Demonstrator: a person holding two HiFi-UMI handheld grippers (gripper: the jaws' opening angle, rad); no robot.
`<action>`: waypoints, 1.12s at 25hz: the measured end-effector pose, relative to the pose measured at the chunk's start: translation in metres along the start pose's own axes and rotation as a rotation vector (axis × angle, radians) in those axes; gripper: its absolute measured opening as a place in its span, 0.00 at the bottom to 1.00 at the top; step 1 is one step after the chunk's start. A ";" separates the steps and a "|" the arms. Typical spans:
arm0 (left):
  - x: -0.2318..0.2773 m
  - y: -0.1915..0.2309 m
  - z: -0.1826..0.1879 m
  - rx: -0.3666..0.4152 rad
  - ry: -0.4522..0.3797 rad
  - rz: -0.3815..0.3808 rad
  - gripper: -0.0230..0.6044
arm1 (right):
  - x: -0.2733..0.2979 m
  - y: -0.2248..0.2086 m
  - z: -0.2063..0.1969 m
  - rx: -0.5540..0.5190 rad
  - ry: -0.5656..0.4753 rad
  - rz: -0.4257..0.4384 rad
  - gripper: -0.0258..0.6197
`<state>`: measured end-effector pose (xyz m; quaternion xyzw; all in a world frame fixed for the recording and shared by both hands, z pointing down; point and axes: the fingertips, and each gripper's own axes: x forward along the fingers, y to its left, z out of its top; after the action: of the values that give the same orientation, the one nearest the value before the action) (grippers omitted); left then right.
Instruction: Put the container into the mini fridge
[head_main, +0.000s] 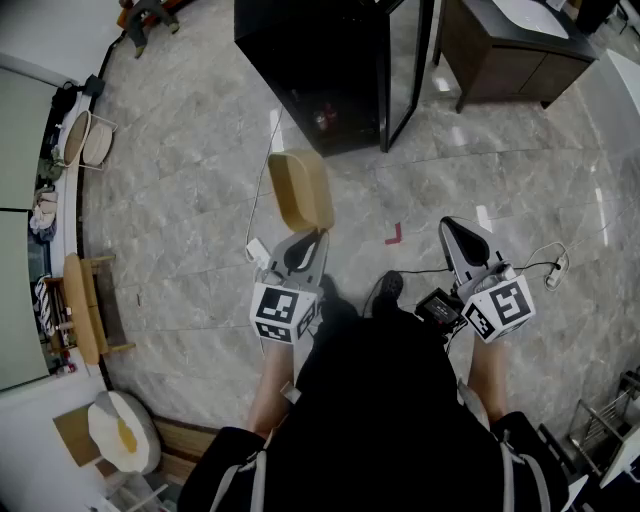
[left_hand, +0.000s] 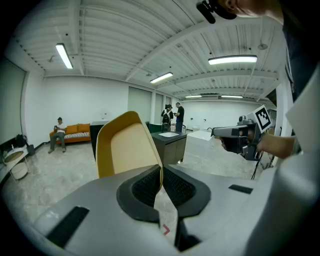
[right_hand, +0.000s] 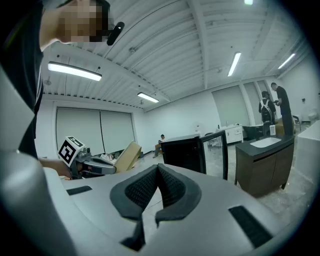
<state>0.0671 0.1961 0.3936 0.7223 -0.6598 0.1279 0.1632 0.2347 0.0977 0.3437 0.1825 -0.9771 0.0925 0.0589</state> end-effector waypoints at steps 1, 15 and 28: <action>-0.005 -0.002 0.001 0.005 0.008 -0.003 0.11 | -0.001 0.005 0.000 0.011 0.001 0.004 0.07; -0.006 -0.018 0.002 0.026 0.041 -0.029 0.11 | -0.002 0.019 -0.014 0.057 0.043 0.080 0.07; 0.008 0.055 -0.005 -0.003 0.061 -0.141 0.11 | 0.081 0.042 0.001 0.081 0.051 0.011 0.07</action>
<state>0.0128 0.1865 0.4046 0.7624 -0.6023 0.1374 0.1928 0.1440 0.1083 0.3478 0.1769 -0.9717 0.1368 0.0759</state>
